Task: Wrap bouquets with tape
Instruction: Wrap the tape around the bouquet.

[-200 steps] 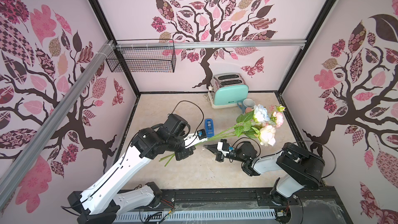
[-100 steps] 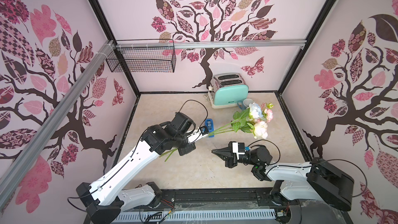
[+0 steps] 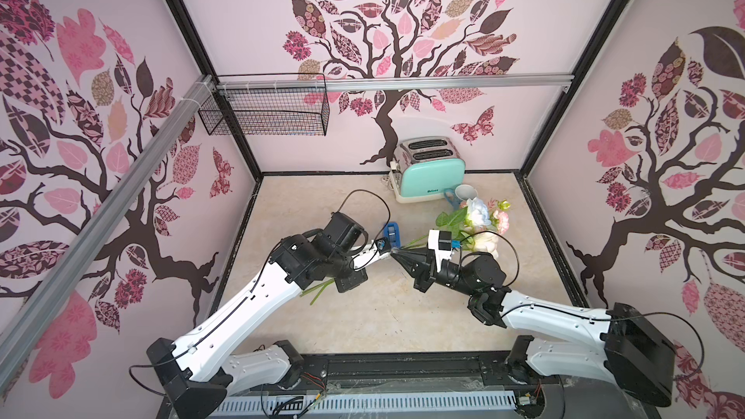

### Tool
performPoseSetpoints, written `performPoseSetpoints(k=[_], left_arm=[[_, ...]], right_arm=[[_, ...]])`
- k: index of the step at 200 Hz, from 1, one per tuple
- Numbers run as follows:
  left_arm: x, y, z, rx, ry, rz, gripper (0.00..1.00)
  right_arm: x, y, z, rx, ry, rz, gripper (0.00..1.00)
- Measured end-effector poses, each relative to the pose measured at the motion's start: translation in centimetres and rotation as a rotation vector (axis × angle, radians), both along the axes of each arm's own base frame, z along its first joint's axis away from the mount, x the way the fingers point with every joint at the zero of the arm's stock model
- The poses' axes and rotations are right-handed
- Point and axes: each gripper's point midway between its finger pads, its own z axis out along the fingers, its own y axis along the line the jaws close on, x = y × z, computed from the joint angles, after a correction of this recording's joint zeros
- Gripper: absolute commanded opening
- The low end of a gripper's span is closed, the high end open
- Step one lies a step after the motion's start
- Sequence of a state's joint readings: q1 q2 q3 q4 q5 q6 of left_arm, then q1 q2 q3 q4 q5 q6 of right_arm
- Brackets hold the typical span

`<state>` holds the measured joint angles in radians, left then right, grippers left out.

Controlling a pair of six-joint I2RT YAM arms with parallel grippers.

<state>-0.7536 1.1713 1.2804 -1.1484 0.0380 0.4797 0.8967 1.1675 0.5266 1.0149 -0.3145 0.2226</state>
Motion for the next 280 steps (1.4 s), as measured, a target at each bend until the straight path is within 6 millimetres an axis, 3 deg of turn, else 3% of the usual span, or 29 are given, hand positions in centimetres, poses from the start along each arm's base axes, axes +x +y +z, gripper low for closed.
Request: performPoseSetpoints(k=[59,143,161,193,214,261,274,280], left_arm=[[0.3,0.0,-0.5,0.011,-0.014,-0.007,0.00],[1.3,1.0,-1.9,0.199,-0.186,-0.075,0.00],[1.5,1.6,-1.4,0.217,-0.247,-0.094,0.00],[1.5,2.6,-0.1,0.235,-0.370,-0.143,0.00],[1.3,3.0,0.6,0.244,-0.433,-0.182,0.00],[1.6,2.7,0.9,0.280,-0.520,-0.256,0.00],[1.7,2.7,0.8,0.296,-0.528,-0.271,0.00],[1.8,2.7,0.7,0.303,-0.532,-0.278,0.00]], right_arm=[[3.4,0.5,-0.6,-0.144,0.147,-0.148,0.00],[4.7,1.9,-3.3,-0.466,0.309,-0.161,0.00],[4.8,2.1,-3.7,-0.526,0.330,-0.152,0.13],[4.5,2.5,-3.7,-0.614,0.337,-0.101,0.24],[5.3,2.4,-4.0,-0.661,0.357,-0.091,0.30],[5.2,2.3,-7.3,-0.826,0.355,-0.027,0.44],[5.3,2.0,-7.8,-0.859,0.341,-0.025,0.57],[5.5,1.8,-7.8,-0.871,0.334,-0.029,0.59]])
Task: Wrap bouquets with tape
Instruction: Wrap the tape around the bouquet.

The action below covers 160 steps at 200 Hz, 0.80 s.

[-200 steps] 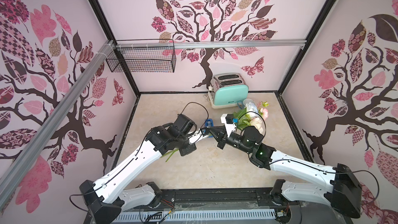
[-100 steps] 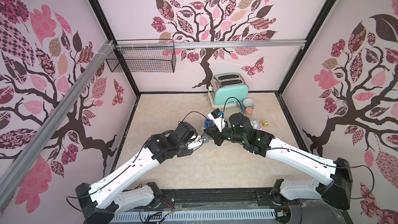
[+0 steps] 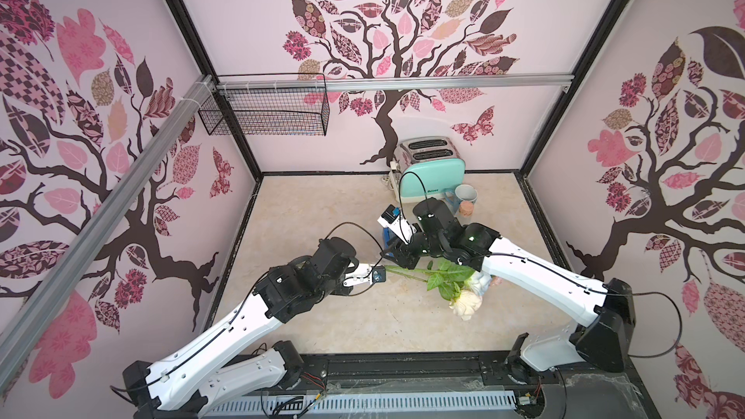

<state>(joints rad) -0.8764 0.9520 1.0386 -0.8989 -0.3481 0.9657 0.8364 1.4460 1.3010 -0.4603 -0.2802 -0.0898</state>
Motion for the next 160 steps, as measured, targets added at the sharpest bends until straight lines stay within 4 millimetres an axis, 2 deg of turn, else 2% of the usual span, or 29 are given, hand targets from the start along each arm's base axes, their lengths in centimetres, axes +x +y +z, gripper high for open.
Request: performPoseSetpoints(k=[14,31,48,64,117,142,160], left_arm=[[0.1,0.0,0.1,0.005,-0.010,-0.004,0.00],[0.3,-0.2,0.4,-0.004,-0.022,-0.006,0.00],[0.4,-0.4,0.5,-0.015,-0.026,-0.008,0.00],[0.3,-0.6,0.6,-0.025,-0.023,-0.017,0.00],[-0.1,-0.9,0.3,-0.033,0.000,-0.035,0.00],[-0.2,-0.9,-0.5,-0.015,0.031,-0.032,0.00],[-0.4,-0.9,-1.1,-0.012,0.062,-0.031,0.00]], right_arm=[[0.8,-0.4,0.3,-0.014,-0.025,-0.018,0.60],[2.7,-1.4,1.3,-0.012,-0.063,-0.077,0.76],[5.0,-2.4,2.7,-0.013,-0.134,-0.153,0.85],[6.9,-3.6,3.8,-0.032,-0.211,-0.223,0.88],[10.8,-6.3,7.7,-0.081,-0.397,-0.364,0.87],[10.9,-7.5,9.6,-0.035,-0.467,-0.402,0.83],[8.5,-9.2,11.5,0.046,-0.523,-0.406,0.77]])
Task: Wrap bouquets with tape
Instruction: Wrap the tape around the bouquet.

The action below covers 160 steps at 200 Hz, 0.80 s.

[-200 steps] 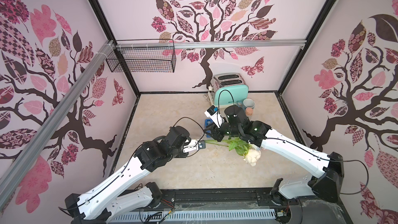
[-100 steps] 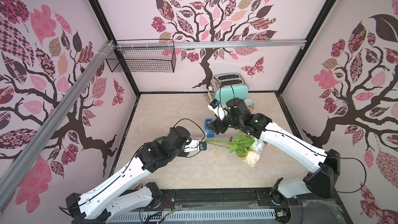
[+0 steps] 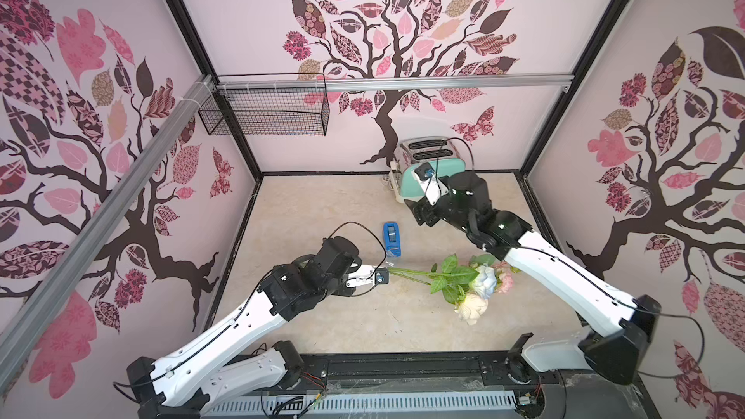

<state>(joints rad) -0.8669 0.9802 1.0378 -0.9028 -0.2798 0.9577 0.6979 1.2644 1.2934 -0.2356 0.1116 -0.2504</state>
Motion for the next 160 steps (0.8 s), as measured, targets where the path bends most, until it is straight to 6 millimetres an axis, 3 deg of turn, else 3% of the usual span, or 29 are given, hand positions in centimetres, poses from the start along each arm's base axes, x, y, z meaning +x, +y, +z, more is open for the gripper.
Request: performPoseSetpoints(k=[17,37,64,77,91,124,144,160], left_arm=[[0.0,0.2,-0.4,-0.016,0.038,0.013,0.00],[0.0,0.4,-0.7,-0.053,0.093,0.031,0.00],[-0.1,-0.1,0.0,-0.113,0.150,0.040,0.00],[-0.1,-0.4,0.3,-0.135,0.174,0.044,0.00],[-0.1,-0.8,0.8,-0.155,0.203,0.049,0.00],[-0.1,-1.5,1.9,-0.182,0.281,0.071,0.00],[-0.2,-2.0,2.9,-0.204,0.316,0.078,0.00],[-0.7,-2.2,3.3,-0.219,0.357,0.081,0.00]], right_arm=[[-3.7,-1.5,2.2,0.086,-0.080,0.069,0.77],[-9.9,-2.8,4.6,0.200,-0.204,0.236,0.76],[-18.8,-3.5,4.8,0.289,-0.395,0.546,0.67],[-21.6,-3.1,2.8,0.291,-0.434,0.678,0.66],[-23.0,-2.1,-0.5,0.269,-0.414,0.790,0.64],[-25.1,0.5,-10.1,0.149,-0.295,0.960,0.64],[-26.0,1.7,-13.4,0.091,-0.297,1.015,0.63],[-25.5,2.8,-15.3,0.042,-0.355,1.003,0.64]])
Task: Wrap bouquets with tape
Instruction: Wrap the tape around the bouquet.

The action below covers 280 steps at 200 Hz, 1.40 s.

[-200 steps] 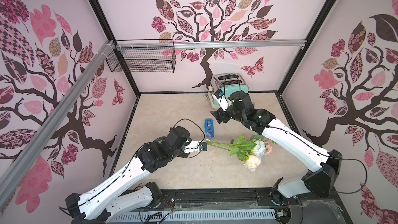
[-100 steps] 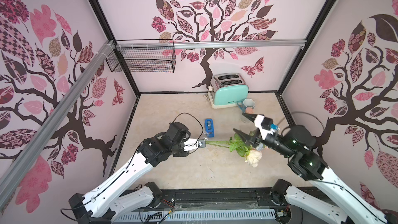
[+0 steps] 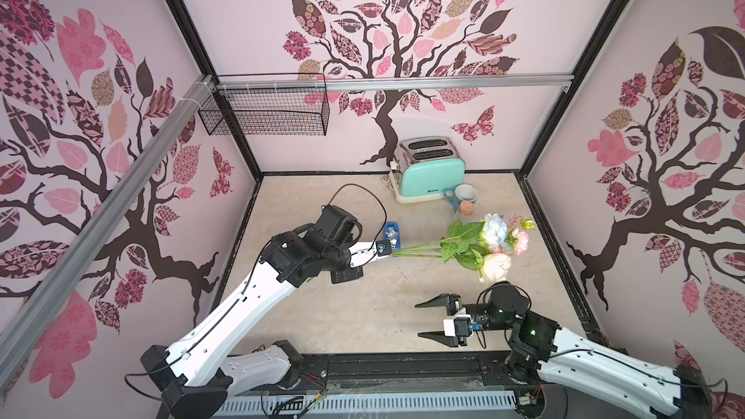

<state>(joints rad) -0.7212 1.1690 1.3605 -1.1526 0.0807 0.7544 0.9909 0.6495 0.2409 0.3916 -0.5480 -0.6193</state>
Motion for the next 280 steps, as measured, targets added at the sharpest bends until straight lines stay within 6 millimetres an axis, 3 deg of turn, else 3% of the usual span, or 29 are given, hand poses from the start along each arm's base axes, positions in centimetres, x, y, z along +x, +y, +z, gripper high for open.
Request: performPoseSetpoints(k=[35,50,66,86,105,125,139,169,200,216,239,255,280], left_arm=[[-1.5,-0.9,1.2,-0.052,0.121,-0.006,0.00],[-2.2,-1.5,1.8,-0.087,0.166,-0.013,0.00],[-2.9,-1.7,2.2,-0.113,0.211,-0.013,0.00],[-3.4,-1.8,2.5,-0.138,0.249,-0.003,0.00],[-3.6,-2.0,2.7,-0.157,0.270,0.004,0.00],[-3.8,-2.1,3.2,-0.183,0.270,-0.001,0.00],[-4.1,-2.2,3.7,-0.207,0.260,-0.013,0.00],[-4.5,-2.2,5.0,-0.253,0.225,-0.032,0.00],[-5.0,-2.3,5.4,-0.270,0.227,-0.055,0.00],[-5.4,-2.6,5.5,-0.284,0.246,-0.077,0.00],[-6.3,-2.9,5.3,-0.300,0.282,-0.117,0.00],[-6.9,-3.1,4.5,-0.299,0.318,-0.147,0.00],[-7.5,-3.4,3.0,-0.288,0.373,-0.175,0.00]], right_arm=[[6.0,1.4,-5.3,-0.038,-0.188,-0.251,0.64],[8.8,1.2,-5.6,-0.014,-0.225,-0.339,0.64],[12.4,0.5,-3.7,0.061,-0.253,-0.444,0.67],[15.9,0.0,0.2,0.203,-0.232,-0.541,0.71],[18.0,-1.4,4.0,0.386,-0.079,-0.572,0.70],[20.0,-2.8,5.3,0.519,0.146,-0.579,0.69],[20.7,-2.7,4.5,0.564,0.341,-0.546,0.67],[21.8,-1.0,0.7,0.574,0.829,-0.442,0.58],[22.4,0.6,-1.1,0.564,1.142,-0.355,0.57],[23.8,1.5,0.1,0.570,1.262,-0.262,0.54],[25.5,2.6,3.8,0.553,1.311,-0.109,0.57],[24.6,2.9,5.7,0.509,1.274,-0.024,0.63],[22.0,3.2,6.7,0.403,1.235,0.072,0.66]])
